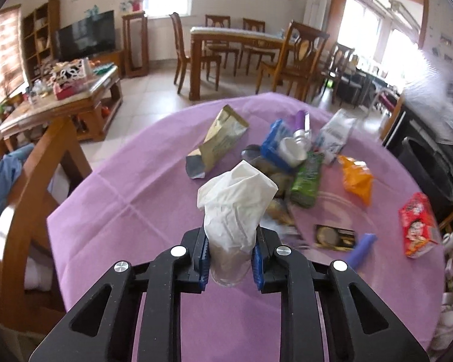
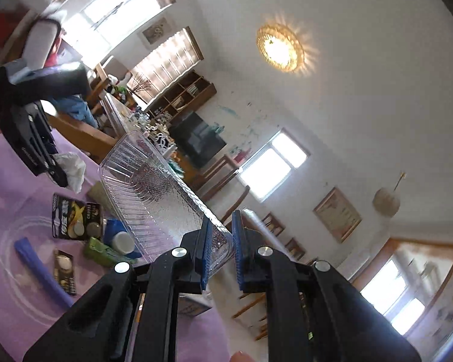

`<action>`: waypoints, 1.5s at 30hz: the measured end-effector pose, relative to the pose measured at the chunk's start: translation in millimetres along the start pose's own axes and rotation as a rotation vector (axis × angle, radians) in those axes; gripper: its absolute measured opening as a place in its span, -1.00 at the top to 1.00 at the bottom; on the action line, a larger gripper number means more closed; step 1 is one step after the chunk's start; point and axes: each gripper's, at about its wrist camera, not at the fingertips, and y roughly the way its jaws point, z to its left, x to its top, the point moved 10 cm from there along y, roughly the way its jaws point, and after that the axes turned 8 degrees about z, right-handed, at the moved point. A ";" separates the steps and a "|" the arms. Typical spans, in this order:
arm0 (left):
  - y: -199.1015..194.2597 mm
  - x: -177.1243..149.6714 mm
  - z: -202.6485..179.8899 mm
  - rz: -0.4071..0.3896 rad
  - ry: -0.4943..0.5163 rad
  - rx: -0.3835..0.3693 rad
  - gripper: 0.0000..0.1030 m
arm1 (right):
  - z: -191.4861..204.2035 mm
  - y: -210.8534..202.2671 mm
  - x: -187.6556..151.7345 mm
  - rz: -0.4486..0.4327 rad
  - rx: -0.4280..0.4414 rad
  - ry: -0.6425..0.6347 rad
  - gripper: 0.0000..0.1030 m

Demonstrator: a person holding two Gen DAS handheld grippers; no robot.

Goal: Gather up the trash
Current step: 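Carry the tray and tissue to the black bin and open both tools to drop them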

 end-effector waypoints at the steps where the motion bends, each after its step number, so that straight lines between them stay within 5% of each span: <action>1: -10.3 -2.4 -4.7 -0.014 0.000 -0.003 0.57 | -3.1 -2.9 -2.9 0.008 0.017 0.024 0.73; 9: -64.2 5.4 -71.8 -0.101 0.031 -0.090 0.57 | -41.5 -2.0 -32.1 0.066 0.105 0.199 0.73; 16: -56.8 44.8 -162.9 -0.139 0.124 -0.170 0.57 | -91.2 -9.8 -92.4 0.141 0.081 0.311 0.73; 33: 75.7 86.7 -461.0 -0.046 0.295 -0.506 0.57 | -205.8 -32.8 -337.2 0.514 0.034 0.753 0.73; 38: 116.8 83.9 -535.6 -0.006 0.334 -0.547 0.57 | -216.9 -40.6 -389.1 0.598 0.001 0.826 0.72; 45: 158.4 74.2 -586.5 0.041 0.371 -0.522 0.57 | -210.2 -44.5 -431.6 0.667 0.012 0.903 0.72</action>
